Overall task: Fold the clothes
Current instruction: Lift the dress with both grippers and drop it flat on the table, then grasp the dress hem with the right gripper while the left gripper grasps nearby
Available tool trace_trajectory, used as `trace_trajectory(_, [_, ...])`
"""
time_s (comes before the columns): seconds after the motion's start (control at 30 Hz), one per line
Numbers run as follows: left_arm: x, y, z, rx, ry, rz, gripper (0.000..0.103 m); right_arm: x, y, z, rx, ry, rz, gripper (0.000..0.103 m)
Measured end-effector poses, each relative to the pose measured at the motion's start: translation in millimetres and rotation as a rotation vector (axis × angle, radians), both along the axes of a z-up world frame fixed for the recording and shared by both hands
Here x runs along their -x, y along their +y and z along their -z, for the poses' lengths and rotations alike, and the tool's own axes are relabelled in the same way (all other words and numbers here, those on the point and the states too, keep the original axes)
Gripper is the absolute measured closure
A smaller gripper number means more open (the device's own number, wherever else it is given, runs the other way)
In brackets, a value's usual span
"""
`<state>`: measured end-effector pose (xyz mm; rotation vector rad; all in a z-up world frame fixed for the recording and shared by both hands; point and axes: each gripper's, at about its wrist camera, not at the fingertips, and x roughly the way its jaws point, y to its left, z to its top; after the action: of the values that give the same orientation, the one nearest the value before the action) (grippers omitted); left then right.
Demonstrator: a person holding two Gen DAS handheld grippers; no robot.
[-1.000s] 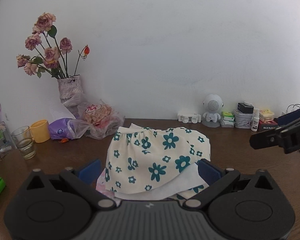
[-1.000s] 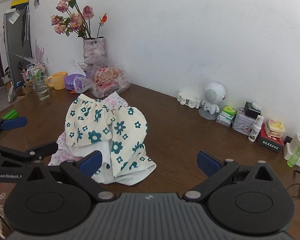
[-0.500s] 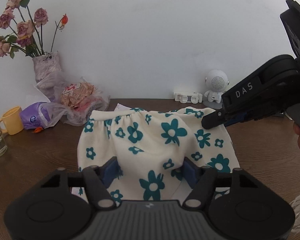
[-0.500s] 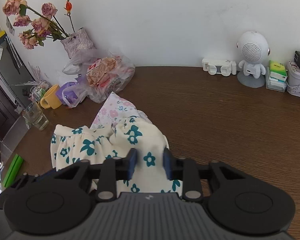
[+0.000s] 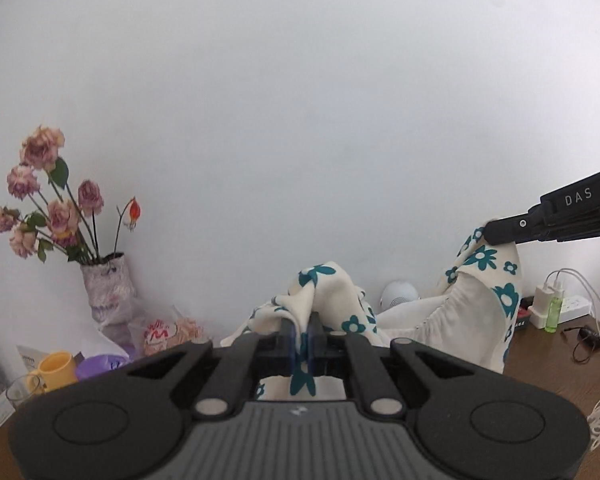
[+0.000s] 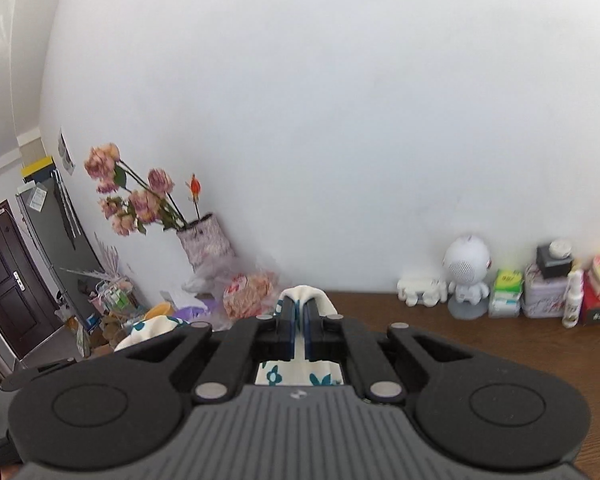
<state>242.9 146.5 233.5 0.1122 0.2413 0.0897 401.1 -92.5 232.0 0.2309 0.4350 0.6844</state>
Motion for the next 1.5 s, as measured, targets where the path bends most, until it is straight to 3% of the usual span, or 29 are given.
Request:
trace_trajectory(0.13, [55.3, -46.9, 11.6, -0.03, 0.017, 0.165, 0.099, 68.3, -72.0, -23.8, 0.091, -0.109, 0.035, 0.1])
trace_trajectory(0.23, [93.7, -79.6, 55.4, -0.036, 0.144, 0.285, 0.099, 125.4, -111.6, -3.2, 0.202, -0.113, 0.025, 0.1])
trace_trajectory(0.33, [115.4, -102.0, 105.4, -0.02, 0.319, 0.364, 0.099, 169.4, -145.0, 51.3, 0.282, 0.025, 0.005, 0.1])
trace_trajectory(0.47, [121.0, -105.4, 161.9, 0.054, 0.522, 0.387, 0.099, 195.8, -171.8, 130.3, 0.316, 0.274, -0.027, 0.1])
trace_trajectory(0.63, [132.4, -101.3, 178.2, 0.054, 0.582, 0.372, 0.098, 220.6, -167.7, 180.6, 0.327, 0.394, -0.064, 0.099])
trace_trajectory(0.7, [133.7, -97.2, 172.6, 0.069, 0.588, 0.35, 0.091, 221.2, -168.0, 188.1, 0.346, 0.418, -0.056, 0.091])
trace_trajectory(0.73, [134.5, -95.0, 169.6, 0.077, 0.591, 0.338, 0.08, 218.6, -168.9, 187.6, 0.357, 0.421, -0.042, 0.081])
trace_trajectory(0.77, [137.1, -92.9, 162.9, 0.092, 0.584, 0.325, 0.059, 216.1, -169.7, 187.2, 0.367, 0.423, -0.028, 0.064])
trace_trajectory(0.83, [139.6, -81.2, 145.8, 0.117, 0.53, 0.295, 0.032, 206.6, -174.1, 177.6, 0.379, 0.386, 0.013, 0.062])
trace_trajectory(0.87, [140.1, -74.8, 135.7, 0.119, 0.494, 0.275, 0.026, 201.3, -176.1, 169.3, 0.382, 0.357, 0.039, 0.061])
trace_trajectory(0.93, [135.6, -64.7, 118.2, 0.097, 0.429, 0.229, 0.024, 192.1, -174.2, 150.8, 0.378, 0.292, 0.062, 0.061])
trace_trajectory(1.0, [117.7, -52.8, 106.4, 0.068, 0.379, 0.163, 0.019, 180.9, -156.9, 134.4, 0.367, 0.239, 0.029, 0.058])
trace_trajectory(1.17, [48.4, -32.5, 116.9, 0.015, 0.373, 0.093, 0.019, 141.8, -74.0, 137.2, 0.432, 0.177, -0.092, 0.037])
trace_trajectory(1.33, [-21.4, -27.2, 150.7, -0.128, 0.391, 0.13, 0.026, 101.9, 16.6, 153.0, 0.581, 0.08, -0.167, 0.037])
trace_trajectory(1.4, [-44.5, -25.6, 164.9, -0.156, 0.407, 0.169, 0.034, 87.8, 50.5, 156.7, 0.666, 0.017, -0.205, 0.037])
trace_trajectory(1.5, [-63.3, -17.1, 179.3, -0.115, 0.449, 0.255, 0.063, 71.8, 89.6, 163.1, 0.795, -0.078, -0.295, 0.037])
